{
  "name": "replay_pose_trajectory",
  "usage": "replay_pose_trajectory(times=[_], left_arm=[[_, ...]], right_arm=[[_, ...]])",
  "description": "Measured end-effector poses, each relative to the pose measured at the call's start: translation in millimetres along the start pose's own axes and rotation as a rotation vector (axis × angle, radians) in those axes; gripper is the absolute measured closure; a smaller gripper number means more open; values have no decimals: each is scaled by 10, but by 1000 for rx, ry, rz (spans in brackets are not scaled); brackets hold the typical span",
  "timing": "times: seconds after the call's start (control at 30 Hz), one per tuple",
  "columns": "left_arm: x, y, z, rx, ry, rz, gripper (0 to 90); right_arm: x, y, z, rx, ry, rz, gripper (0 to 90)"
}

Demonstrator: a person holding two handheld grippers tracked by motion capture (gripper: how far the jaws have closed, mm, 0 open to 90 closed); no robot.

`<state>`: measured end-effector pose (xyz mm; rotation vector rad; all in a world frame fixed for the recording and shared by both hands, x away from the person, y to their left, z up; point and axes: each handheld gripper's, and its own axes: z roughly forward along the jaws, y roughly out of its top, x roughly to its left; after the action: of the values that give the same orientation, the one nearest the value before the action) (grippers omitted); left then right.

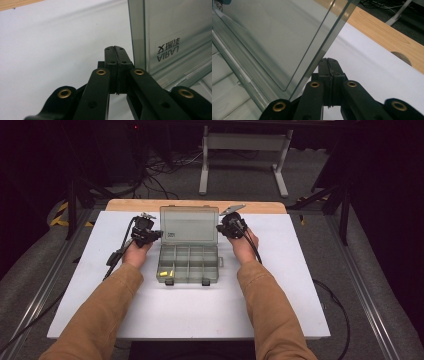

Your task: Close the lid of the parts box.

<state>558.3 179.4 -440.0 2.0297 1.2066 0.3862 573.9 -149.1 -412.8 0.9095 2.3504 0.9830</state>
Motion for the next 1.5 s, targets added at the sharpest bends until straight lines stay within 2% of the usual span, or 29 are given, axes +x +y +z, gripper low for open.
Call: replay_pose_trajectory(times=[0.3,0.4,0.8,0.83,1.07,1.1,1.13,1.17,1.43,1.5], left_arm=[[-21,9,-70,-1,-9,9,897],[-40,19,-108,-4,1,29,898],[-68,1,-214,-5,-34,23,897],[-61,2,-223,-11,-28,35,897],[-92,-21,-293,-8,-41,37,896],[-89,-25,-309,-10,-39,48,896],[-95,-30,-318,-7,-45,39,896],[-85,-29,-329,-8,-46,49,896],[-102,-44,-419,-10,-82,47,893],[-106,-48,-441,-14,-76,62,893]], right_arm=[[18,24,-90,-22,21,0,900],[27,33,-119,-23,28,-14,900],[104,54,-209,-32,58,-30,900],[115,54,-217,-31,60,-34,900],[156,48,-272,-34,87,-47,898],[159,49,-278,-35,90,-47,898],[166,48,-290,-35,95,-50,898],[169,46,-295,-36,96,-52,898],[213,27,-353,-32,118,-74,896],[231,29,-388,-39,129,-79,896]])
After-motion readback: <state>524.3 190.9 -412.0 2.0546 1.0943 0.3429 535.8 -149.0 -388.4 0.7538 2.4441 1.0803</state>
